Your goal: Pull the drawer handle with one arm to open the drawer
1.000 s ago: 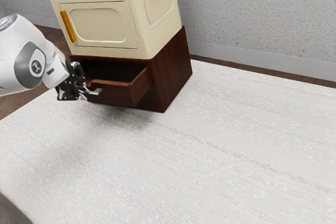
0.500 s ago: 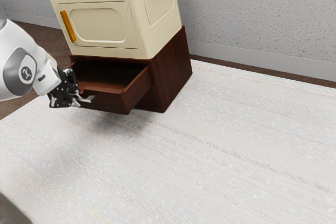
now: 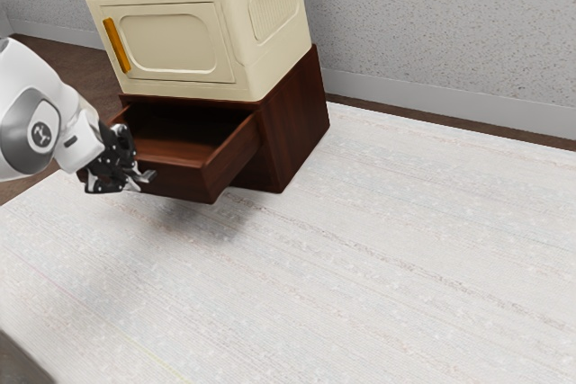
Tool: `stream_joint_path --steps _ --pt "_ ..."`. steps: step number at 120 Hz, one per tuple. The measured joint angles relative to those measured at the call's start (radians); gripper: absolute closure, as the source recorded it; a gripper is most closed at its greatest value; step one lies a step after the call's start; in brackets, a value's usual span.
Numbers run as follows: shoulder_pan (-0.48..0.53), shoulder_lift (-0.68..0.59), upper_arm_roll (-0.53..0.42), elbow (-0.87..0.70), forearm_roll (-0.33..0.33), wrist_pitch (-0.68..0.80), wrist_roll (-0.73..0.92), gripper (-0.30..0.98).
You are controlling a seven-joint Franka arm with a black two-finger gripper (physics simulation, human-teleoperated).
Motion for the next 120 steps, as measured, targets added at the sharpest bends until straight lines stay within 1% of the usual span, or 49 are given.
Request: stream_joint_path --steps 35,57,67,74,83,96,108,114,120 --pt "-0.001 -0.053 0.018 -0.051 0.000 0.002 0.001 0.68" --pt "-0.006 -0.073 0.039 -0.065 -0.002 0.013 0.006 0.74" --pt "-0.005 -0.093 0.043 -0.066 -0.002 0.009 0.009 0.73" --pt "-0.002 -0.139 0.056 -0.066 -0.007 -0.017 0.011 0.66" --pt "-0.001 -0.221 0.091 -0.058 -0.034 -0.086 0.019 0.57" --pt "-0.001 -0.258 0.095 0.047 -0.058 -0.233 0.024 0.38" --pt "-0.001 -0.255 0.059 0.181 -0.040 -0.420 -0.011 0.24" --pt "-0.002 -0.256 0.028 0.214 -0.009 -0.519 -0.045 0.19" --pt "-0.002 -0.259 0.017 0.229 0.028 -0.603 -0.082 0.15"
